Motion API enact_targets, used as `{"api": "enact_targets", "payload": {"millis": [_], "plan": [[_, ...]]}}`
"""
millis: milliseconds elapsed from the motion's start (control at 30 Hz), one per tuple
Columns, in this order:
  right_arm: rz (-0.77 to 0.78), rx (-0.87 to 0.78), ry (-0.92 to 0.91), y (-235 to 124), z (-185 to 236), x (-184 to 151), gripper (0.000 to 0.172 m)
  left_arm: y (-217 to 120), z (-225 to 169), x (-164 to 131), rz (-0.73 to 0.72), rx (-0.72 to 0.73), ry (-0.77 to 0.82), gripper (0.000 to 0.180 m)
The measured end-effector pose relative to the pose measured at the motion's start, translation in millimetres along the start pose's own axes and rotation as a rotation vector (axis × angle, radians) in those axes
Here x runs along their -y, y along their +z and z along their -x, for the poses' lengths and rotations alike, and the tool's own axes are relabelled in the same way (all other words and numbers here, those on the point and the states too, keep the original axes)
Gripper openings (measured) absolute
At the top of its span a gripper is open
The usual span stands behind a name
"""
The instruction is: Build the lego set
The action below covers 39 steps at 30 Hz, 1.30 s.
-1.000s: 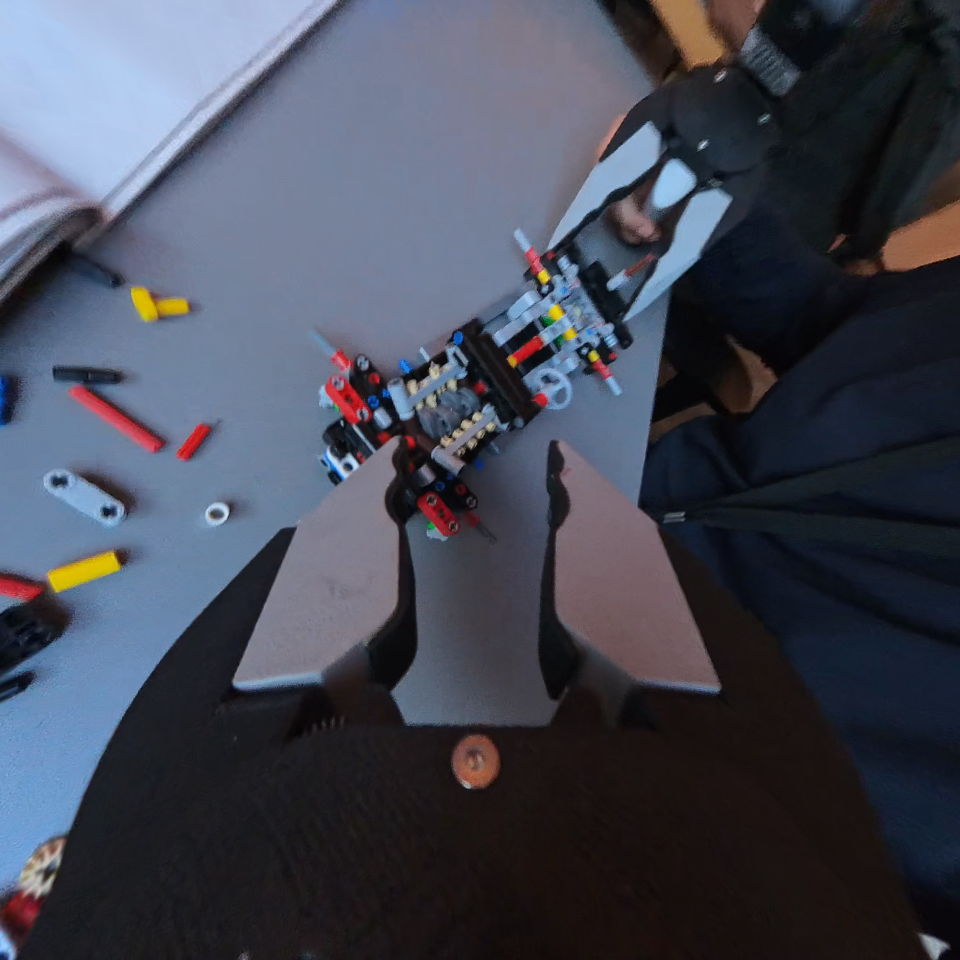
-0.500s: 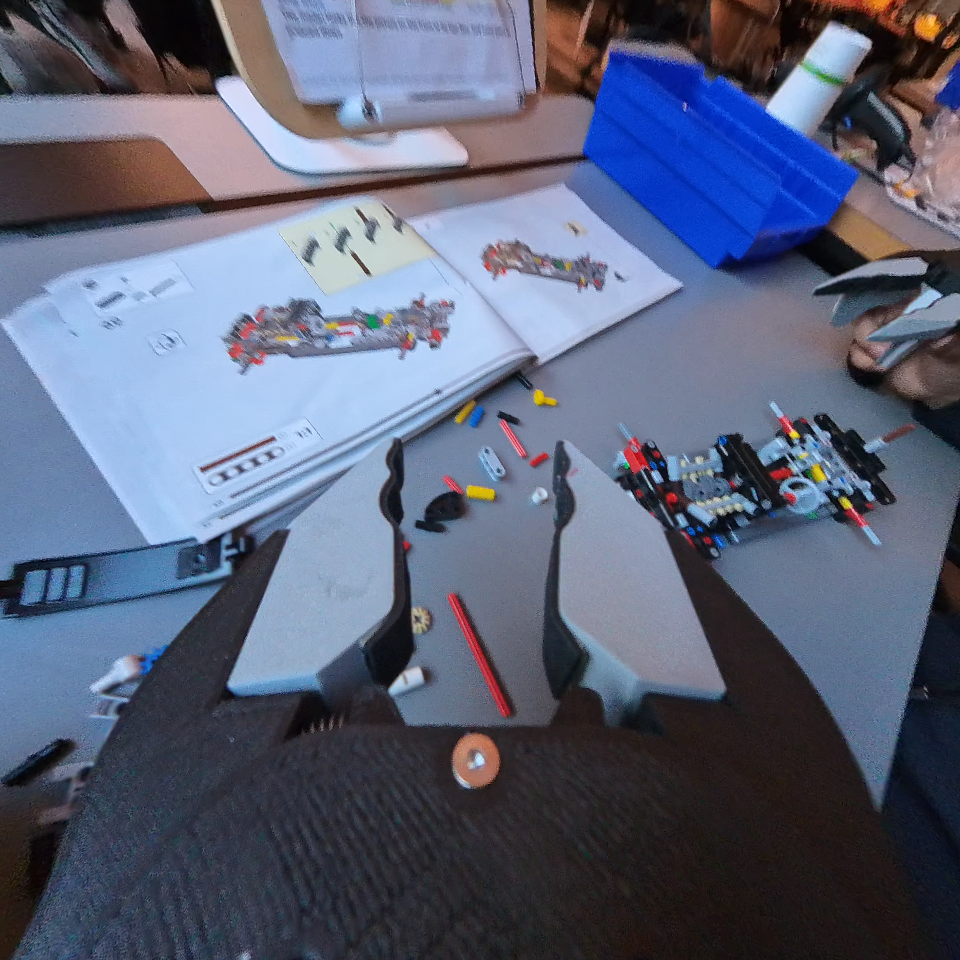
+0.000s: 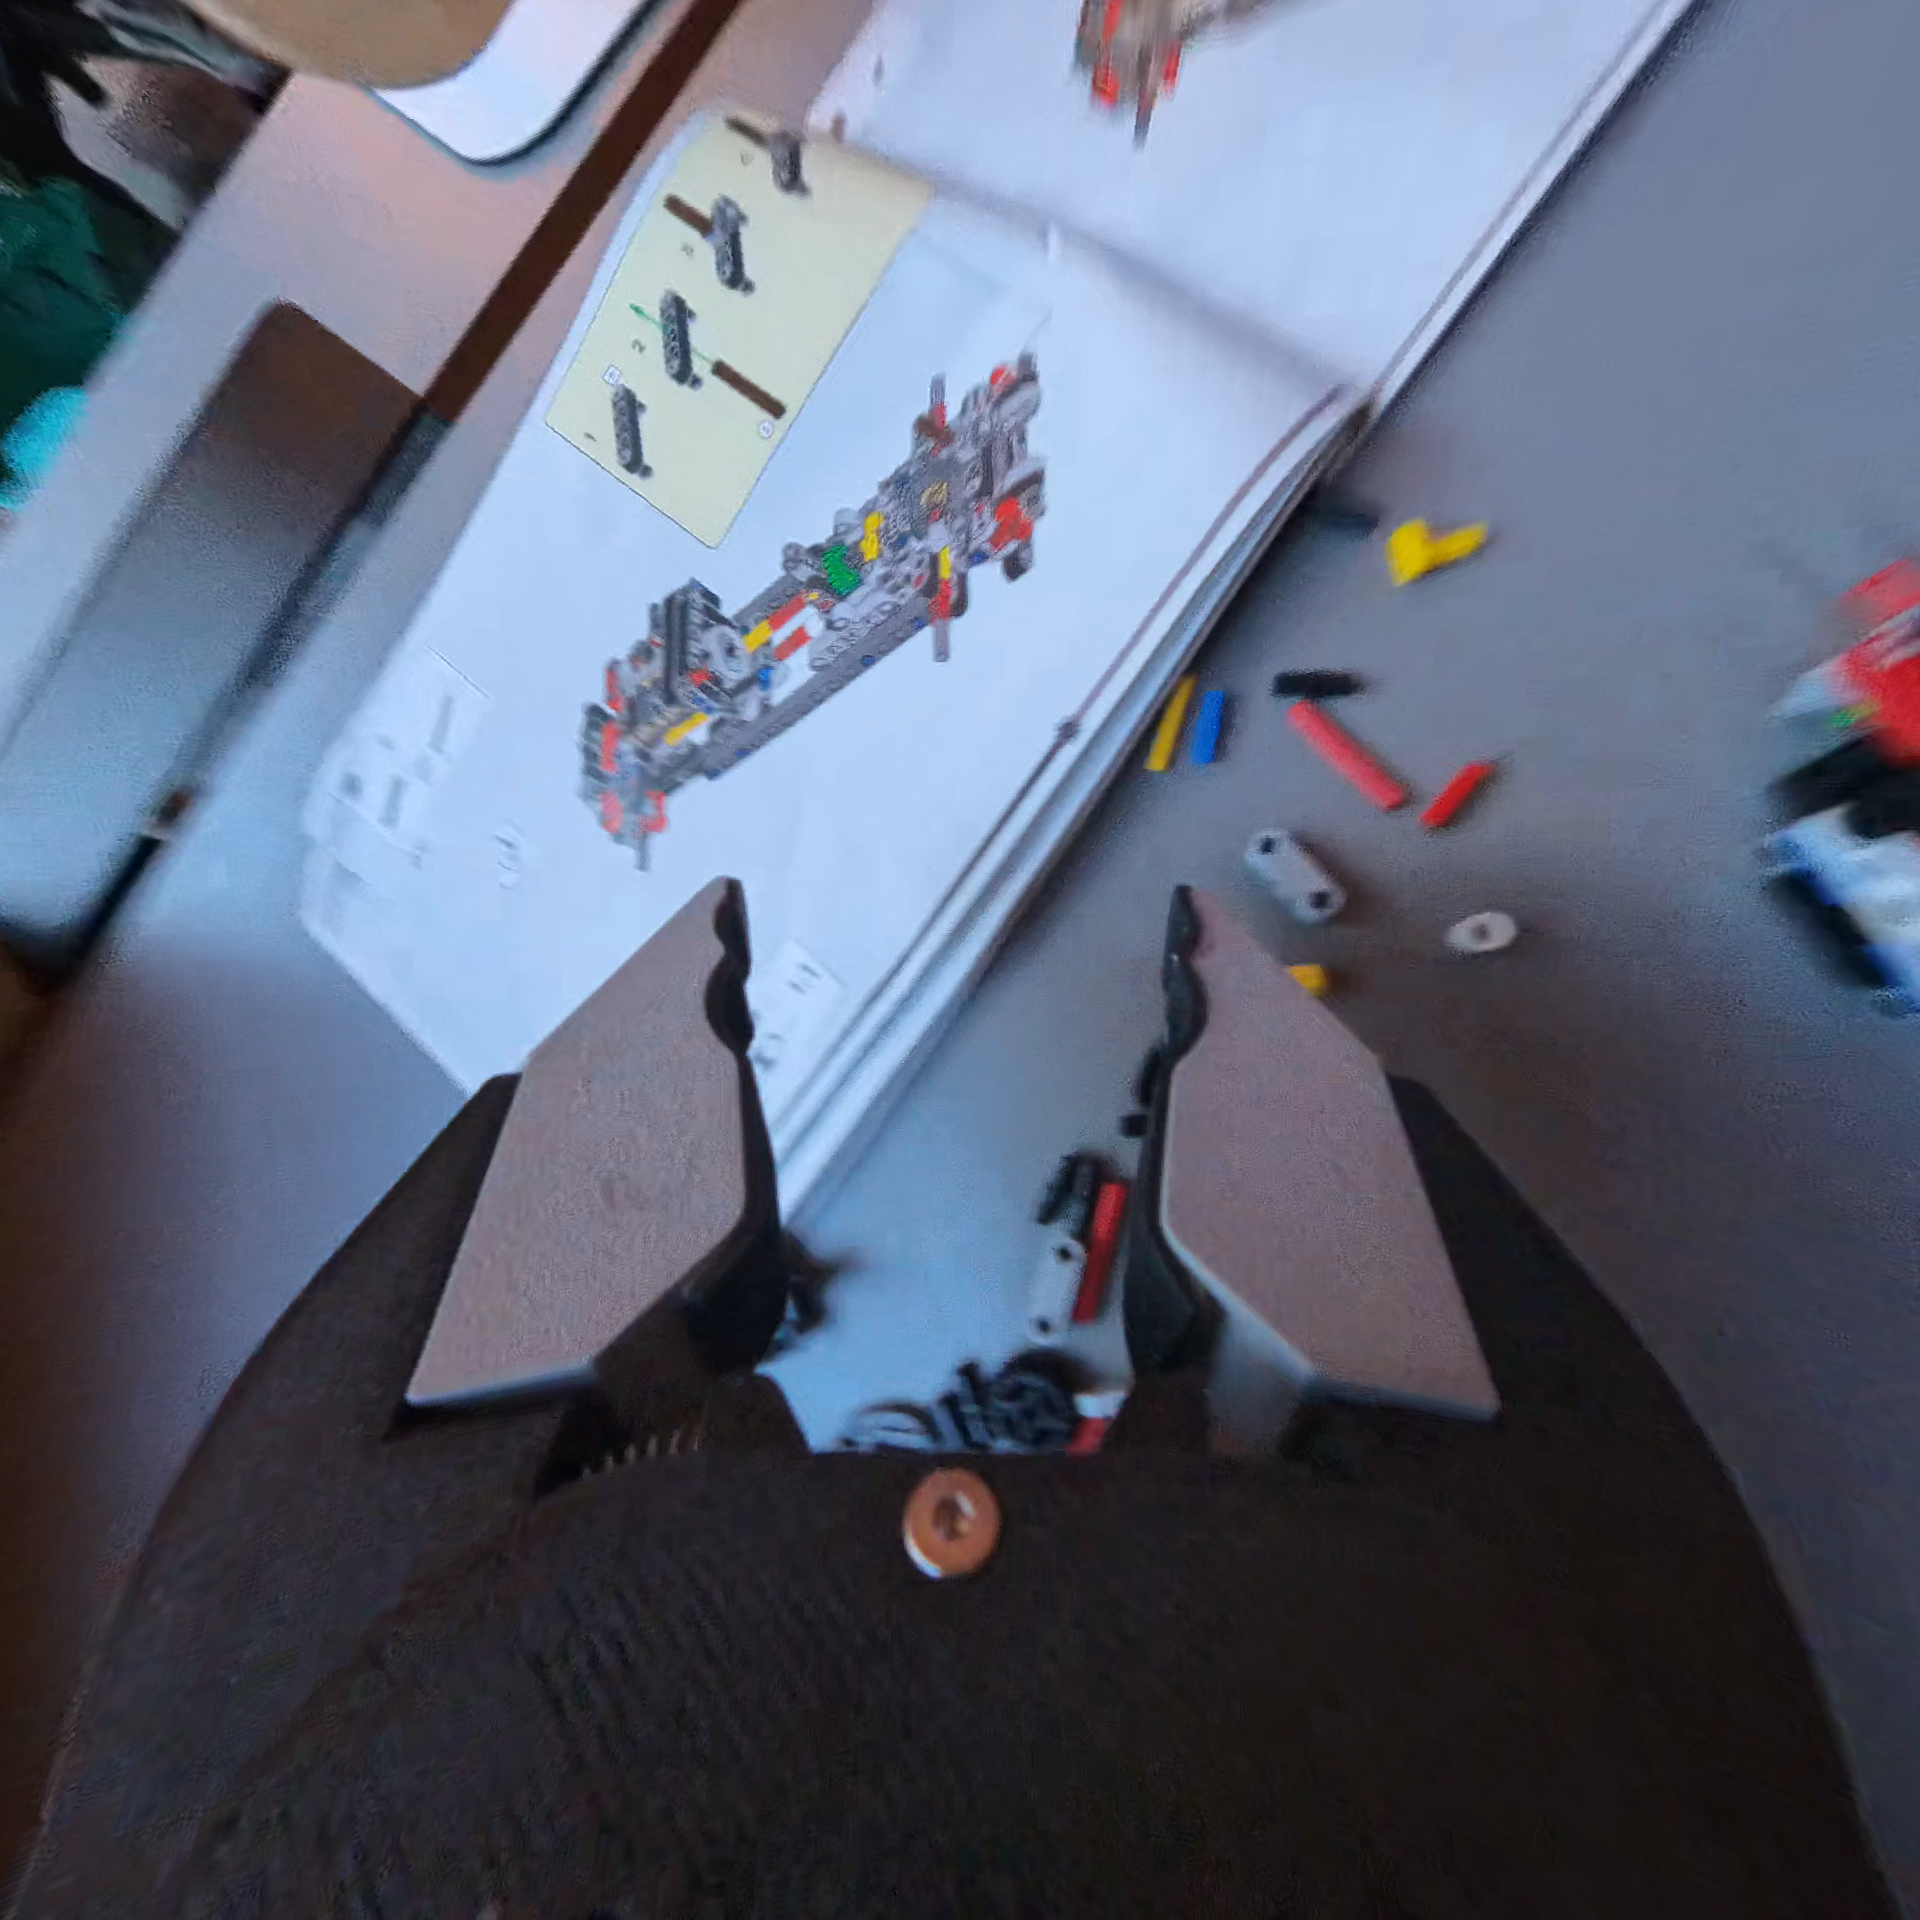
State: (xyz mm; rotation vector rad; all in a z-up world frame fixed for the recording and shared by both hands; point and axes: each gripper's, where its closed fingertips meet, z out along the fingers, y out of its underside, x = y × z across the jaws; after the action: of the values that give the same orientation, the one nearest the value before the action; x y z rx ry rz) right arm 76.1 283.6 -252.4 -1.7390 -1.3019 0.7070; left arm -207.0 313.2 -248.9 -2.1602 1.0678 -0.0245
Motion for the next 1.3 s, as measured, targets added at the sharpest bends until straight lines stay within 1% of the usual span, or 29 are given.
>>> {"api": "enact_targets", "payload": {"millis": [67,133,167,200,267,300,333,367,400,433,467,600,733,767,833,867,900,933,1000,1033,1100,1133,1167,1200,1233,1267,1300], "plan": [[-0.011,0.019,-0.030,13,1,5,0.054,15,9,-2,0.098,0.084,0.190,0.084],[-0.004,0.033,-0.035,19,2,6,0.052,30,10,-8,0.181,0.091,0.296,0.086],[-0.013,0.041,-0.033,20,3,8,0.052,34,10,-4,0.173,0.097,0.312,0.073],[-0.030,0.044,-0.034,18,4,10,0.050,37,7,-1,0.170,0.078,0.339,0.066],[-0.065,0.048,-0.024,14,6,14,0.046,40,-3,-1,0.154,0.010,0.416,0.048],[-0.080,0.058,-0.014,13,7,15,0.045,41,-8,-1,0.131,-0.027,0.449,0.035],[-0.091,0.067,-0.004,11,8,16,0.044,43,-13,-3,0.107,-0.056,0.473,0.018],[-0.099,0.070,0.003,10,8,17,0.043,47,-13,-5,0.096,-0.041,0.495,0.003],[-0.105,0.069,0.007,9,8,18,0.042,48,-10,-5,0.094,0.006,0.526,0.000],[-0.110,0.068,0.011,9,8,18,0.040,48,-9,-5,0.104,0.027,0.536,0.000],[-0.111,0.070,0.013,9,9,19,0.040,46,-8,-3,0.109,0.035,0.508,0.000],[-0.069,0.060,-0.026,17,14,20,0.040,27,0,20,0.035,0.052,0.397,0.000],[0.009,0.063,-0.086,36,23,22,0.039,14,6,42,0.020,0.067,0.392,0.000],[0.028,0.063,-0.103,41,24,23,0.037,11,9,48,0.017,0.075,0.390,0.000],[0.079,0.048,-0.140,54,25,24,0.023,6,14,60,0.006,0.076,0.373,0.000],[0.104,0.022,-0.157,61,22,25,0.020,4,16,66,-0.002,0.072,0.359,0.000],[0.127,-0.013,-0.170,68,17,27,0.021,2,17,71,-0.012,0.068,0.343,0.000],[0.150,-0.069,-0.176,75,8,29,0.030,0,18,75,-0.024,0.065,0.328,0.000],[0.182,-0.188,-0.197,86,-9,37,0.060,-4,17,82,-0.050,0.053,0.294,0.000],[0.202,-0.234,-0.228,91,-14,41,0.067,-5,15,85,-0.060,0.046,0.279,0.000],[0.246,-0.330,-0.350,100,-23,49,0.069,-7,13,89,-0.072,0.037,0.264,0.000],[0.272,-0.389,-0.441,103,-29,51,0.064,-7,12,90,-0.076,0.034,0.265,0.000],[0.313,-0.450,-0.543,106,-37,52,0.050,-8,11,92,-0.079,0.030,0.267,0.000],[0.357,-0.473,-0.641,110,-40,50,0.039,-9,11,93,-0.083,0.025,0.265,0.000],[0.387,-0.443,-0.698,115,-37,47,0.020,-9,10,94,-0.089,0.016,0.257,0.000],[0.410,-0.410,-0.714,118,-33,44,0.002,-9,11,94,-0.093,0.010,0.245,0.000],[0.423,-0.407,-0.721,118,-33,44,0.000,-10,13,94,-0.098,0.009,0.234,0.000]]}}
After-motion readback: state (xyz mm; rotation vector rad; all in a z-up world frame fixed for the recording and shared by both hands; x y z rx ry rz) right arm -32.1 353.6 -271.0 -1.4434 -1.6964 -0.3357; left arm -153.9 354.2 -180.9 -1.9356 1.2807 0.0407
